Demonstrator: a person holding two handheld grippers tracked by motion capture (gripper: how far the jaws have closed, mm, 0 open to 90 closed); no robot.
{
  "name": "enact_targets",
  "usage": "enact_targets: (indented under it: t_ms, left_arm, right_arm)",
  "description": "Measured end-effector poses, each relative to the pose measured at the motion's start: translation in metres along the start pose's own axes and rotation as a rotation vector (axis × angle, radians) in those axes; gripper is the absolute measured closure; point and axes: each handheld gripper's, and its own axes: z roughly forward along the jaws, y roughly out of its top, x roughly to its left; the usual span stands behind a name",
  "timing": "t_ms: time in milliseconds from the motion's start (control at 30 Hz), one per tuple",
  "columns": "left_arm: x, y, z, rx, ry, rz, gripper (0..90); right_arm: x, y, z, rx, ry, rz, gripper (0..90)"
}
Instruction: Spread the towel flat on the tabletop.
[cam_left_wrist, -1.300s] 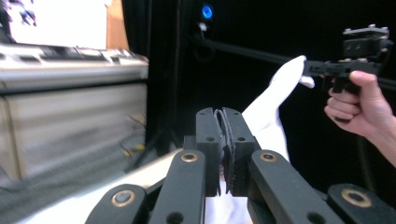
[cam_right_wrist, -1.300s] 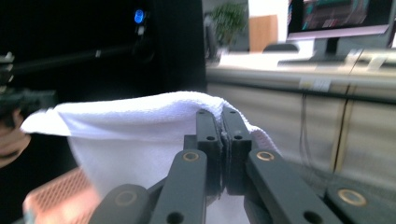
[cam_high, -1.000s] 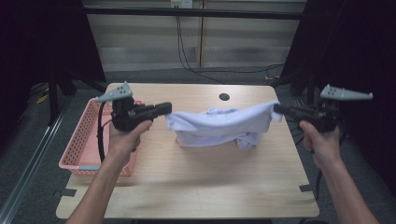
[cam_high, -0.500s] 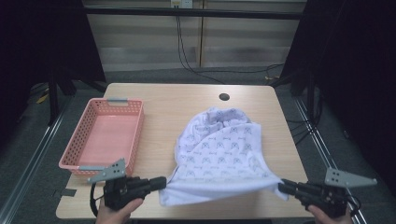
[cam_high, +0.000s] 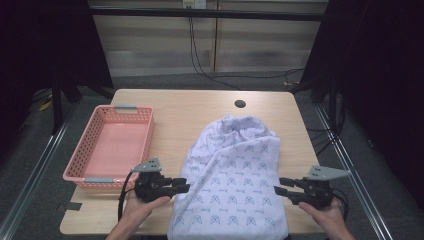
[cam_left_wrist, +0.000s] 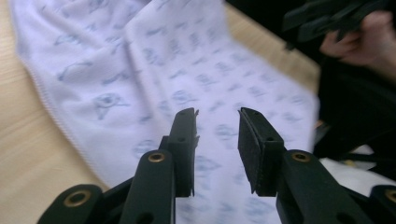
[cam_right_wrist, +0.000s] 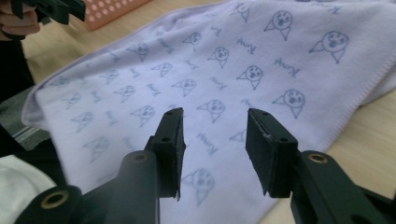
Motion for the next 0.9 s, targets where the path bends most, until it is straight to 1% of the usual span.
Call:
enact_targets:
  t_ms: [33, 67, 100, 133, 200, 233, 267, 300, 333, 367, 400, 433, 467, 500, 533, 567, 633, 667, 700, 733, 767, 800, 833, 867, 900]
  left_arm:
    - [0.004, 0.0, 0.005, 0.019, 0.023, 0.001, 67.3]
    - [0.01, -0.001, 0.011, 0.033, 0.034, -0.008, 68.0]
    - [0.017, -0.001, 0.016, 0.051, 0.04, -0.026, 69.1]
    - [0.02, -0.002, 0.019, 0.057, 0.064, -0.021, 70.0]
    - [0.023, -0.004, 0.023, 0.065, 0.064, -0.019, 71.8]
    - [0.024, -0.005, 0.024, 0.078, 0.075, -0.013, 71.1]
    - [0.024, -0.007, 0.025, 0.081, 0.073, -0.012, 69.6]
    - [0.024, -0.009, 0.027, 0.096, 0.077, -0.006, 69.4]
    - [0.023, -0.011, 0.028, 0.11, 0.085, 0.002, 68.9]
    - [0.022, -0.013, 0.03, 0.132, 0.091, 0.017, 68.9]
    - [0.02, -0.015, 0.03, 0.132, 0.102, 0.046, 71.1]
    - [0.019, -0.016, 0.029, 0.135, 0.111, 0.048, 77.9]
    - [0.018, -0.017, 0.027, 0.143, 0.118, 0.049, 81.7]
    - [0.016, -0.018, 0.026, 0.145, 0.128, 0.048, 83.8]
    - [0.014, -0.02, 0.025, 0.147, 0.127, 0.048, 86.2]
    - [0.012, -0.022, 0.023, 0.154, 0.128, 0.056, 88.3]
    - [0.009, -0.025, 0.019, 0.17, 0.113, 0.042, 89.3]
    - [0.007, -0.026, 0.017, 0.177, 0.11, 0.045, 89.5]
    - [0.004, -0.029, 0.014, 0.181, 0.098, 0.04, 89.8]
    - [0.003, -0.031, 0.013, 0.182, 0.085, 0.023, 89.8]
    - [-0.001, -0.035, 0.01, 0.188, 0.069, 0.007, 89.9]
    - [-0.004, -0.037, 0.008, 0.194, 0.061, 0.019, 89.9]
    - [-0.009, -0.04, 0.005, 0.205, 0.057, 0.021, 89.9]
    - [-0.014, -0.042, 0.003, 0.217, 0.055, 0.016, 89.9]
    - [-0.02, -0.046, 0.0, 0.226, 0.047, 0.027, 89.9]
  right_arm:
    - [-0.003, 0.001, 0.008, 0.016, -0.001, 0.007, 57.6]
    - [-0.005, 0.002, 0.014, 0.029, -0.004, 0.001, 57.0]
    - [-0.007, 0.002, 0.022, 0.051, -0.011, -0.013, 56.8]
    - [-0.01, 0.002, 0.031, 0.083, -0.022, -0.026, 56.6]
    - [-0.014, 0.002, 0.043, 0.121, -0.029, -0.043, 56.2]
    - [-0.016, 0.002, 0.049, 0.138, -0.041, -0.055, 56.0]
    - [-0.018, 0.002, 0.055, 0.157, -0.059, -0.062, 55.1]
    - [-0.019, 0.002, 0.059, 0.164, -0.063, -0.065, 55.2]
    - [-0.02, 0.001, 0.062, 0.179, -0.073, -0.08, 55.5]
    - [-0.019, 0.0, 0.066, 0.196, -0.086, -0.093, 57.8]
    - [-0.018, -0.003, 0.069, 0.233, -0.099, -0.11, 60.0]
    - [-0.015, -0.006, 0.067, 0.231, -0.117, -0.124, 63.8]
    - [-0.014, -0.006, 0.066, 0.236, -0.121, -0.113, 69.5]
    - [-0.012, -0.007, 0.064, 0.239, -0.126, -0.11, 74.9]
    - [-0.01, -0.008, 0.06, 0.248, -0.129, -0.114, 79.7]
    - [-0.008, -0.01, 0.057, 0.256, -0.119, -0.11, 83.3]
    - [-0.006, -0.014, 0.049, 0.283, -0.088, -0.086, 85.9]
    - [-0.005, -0.015, 0.045, 0.292, -0.075, -0.069, 86.7]
    - [-0.005, -0.018, 0.041, 0.296, -0.048, -0.059, 86.9]
    - [-0.004, -0.022, 0.035, 0.311, -0.012, -0.038, 87.0]
    - [-0.003, -0.023, 0.031, 0.323, 0.006, -0.038, 87.0]
    - [0.0, -0.026, 0.025, 0.339, 0.03, -0.038, 87.0]
    - [0.002, -0.028, 0.022, 0.331, 0.059, -0.027, 86.9]
    - [0.005, -0.03, 0.018, 0.33, 0.078, -0.03, 86.9]
    - [0.007, -0.029, 0.014, 0.319, 0.088, -0.042, 86.8]
